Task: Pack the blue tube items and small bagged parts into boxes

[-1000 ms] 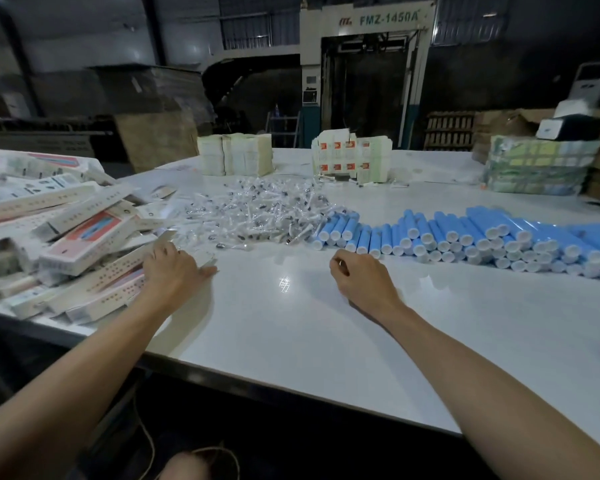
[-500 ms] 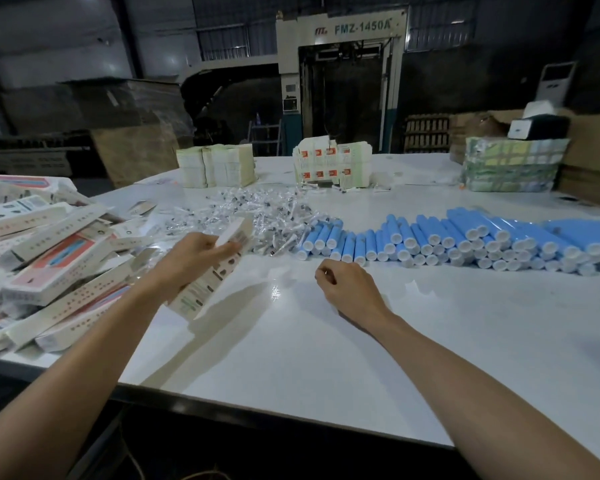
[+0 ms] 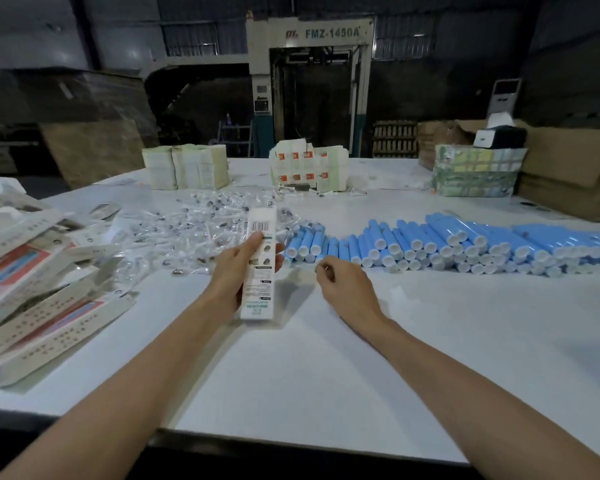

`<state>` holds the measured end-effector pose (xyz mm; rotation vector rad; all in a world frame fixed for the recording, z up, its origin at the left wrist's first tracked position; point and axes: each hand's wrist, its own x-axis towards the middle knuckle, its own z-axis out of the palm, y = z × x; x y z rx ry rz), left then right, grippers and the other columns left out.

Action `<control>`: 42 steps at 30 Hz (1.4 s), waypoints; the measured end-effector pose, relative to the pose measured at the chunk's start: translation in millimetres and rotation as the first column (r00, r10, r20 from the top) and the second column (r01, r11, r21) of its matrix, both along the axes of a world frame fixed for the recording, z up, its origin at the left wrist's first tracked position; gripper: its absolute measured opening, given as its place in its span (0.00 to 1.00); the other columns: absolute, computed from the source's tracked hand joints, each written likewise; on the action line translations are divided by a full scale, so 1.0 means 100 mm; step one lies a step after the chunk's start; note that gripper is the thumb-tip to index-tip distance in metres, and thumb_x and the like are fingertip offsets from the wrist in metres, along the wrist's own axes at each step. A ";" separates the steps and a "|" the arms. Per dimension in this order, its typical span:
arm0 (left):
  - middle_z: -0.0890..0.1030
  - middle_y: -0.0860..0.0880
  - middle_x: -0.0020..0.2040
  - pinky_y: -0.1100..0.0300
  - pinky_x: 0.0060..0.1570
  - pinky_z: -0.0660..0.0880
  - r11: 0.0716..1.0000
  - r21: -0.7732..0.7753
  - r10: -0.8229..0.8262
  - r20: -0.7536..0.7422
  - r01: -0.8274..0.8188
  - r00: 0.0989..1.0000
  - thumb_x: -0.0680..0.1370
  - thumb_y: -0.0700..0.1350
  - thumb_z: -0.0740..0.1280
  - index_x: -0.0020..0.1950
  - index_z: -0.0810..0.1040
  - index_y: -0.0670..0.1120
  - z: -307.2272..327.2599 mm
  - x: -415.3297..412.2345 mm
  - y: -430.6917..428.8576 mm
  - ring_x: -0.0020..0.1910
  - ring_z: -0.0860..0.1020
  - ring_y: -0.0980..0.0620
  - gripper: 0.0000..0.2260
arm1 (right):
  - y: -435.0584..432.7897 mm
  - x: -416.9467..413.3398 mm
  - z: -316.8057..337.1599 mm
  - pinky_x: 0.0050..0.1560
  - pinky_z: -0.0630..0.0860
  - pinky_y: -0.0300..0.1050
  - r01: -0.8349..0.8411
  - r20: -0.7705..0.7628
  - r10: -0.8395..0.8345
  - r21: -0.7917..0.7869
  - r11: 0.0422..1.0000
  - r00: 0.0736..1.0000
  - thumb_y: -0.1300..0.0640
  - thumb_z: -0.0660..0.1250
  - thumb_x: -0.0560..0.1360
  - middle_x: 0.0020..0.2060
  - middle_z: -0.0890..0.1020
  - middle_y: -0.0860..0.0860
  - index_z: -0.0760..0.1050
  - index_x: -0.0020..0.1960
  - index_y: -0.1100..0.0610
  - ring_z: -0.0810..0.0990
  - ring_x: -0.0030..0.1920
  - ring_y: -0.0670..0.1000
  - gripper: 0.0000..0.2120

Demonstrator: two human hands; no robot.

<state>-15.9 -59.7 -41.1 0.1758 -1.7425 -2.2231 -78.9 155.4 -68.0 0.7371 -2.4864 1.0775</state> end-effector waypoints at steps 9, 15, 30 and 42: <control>0.88 0.38 0.57 0.58 0.39 0.85 0.991 0.119 -0.051 -0.012 0.052 0.999 0.85 0.54 0.68 0.65 0.82 0.39 -0.09 0.07 0.10 0.43 0.89 0.47 0.19 | -0.32 -0.87 0.34 0.66 0.71 0.57 0.060 0.077 -0.088 0.314 0.947 0.993 0.59 0.56 0.85 0.71 0.71 0.59 0.67 0.78 0.55 0.65 0.73 0.61 0.22; 0.88 0.38 0.57 0.57 0.41 0.85 0.990 0.111 -0.083 -0.042 0.087 0.996 0.85 0.55 0.69 0.65 0.83 0.40 -0.10 0.03 0.07 0.45 0.89 0.46 0.19 | -0.52 -0.96 0.25 0.50 0.74 0.53 0.116 -0.031 -0.113 0.390 0.914 0.993 0.55 0.55 0.85 0.54 0.83 0.60 0.81 0.58 0.58 0.77 0.59 0.62 0.16; 0.85 0.34 0.62 0.48 0.56 0.85 0.964 0.089 -0.240 -0.127 0.252 0.963 0.83 0.51 0.72 0.67 0.83 0.37 -0.16 -0.01 0.01 0.61 0.85 0.35 0.20 | -0.94 -1.17 0.52 0.64 0.74 0.54 0.154 0.270 -0.320 0.495 0.855 0.908 0.57 0.63 0.83 0.72 0.68 0.64 0.60 0.79 0.58 0.71 0.71 0.64 0.27; 0.86 0.36 0.61 0.38 0.64 0.82 0.965 -0.003 -0.260 -0.112 0.261 0.959 0.79 0.53 0.78 0.62 0.88 0.44 -0.13 0.01 0.00 0.61 0.85 0.34 0.17 | -0.49 -1.00 0.55 0.57 0.75 0.55 0.206 0.480 -0.102 -0.168 0.964 0.872 0.61 0.54 0.86 0.78 0.64 0.62 0.41 0.84 0.54 0.75 0.63 0.60 0.32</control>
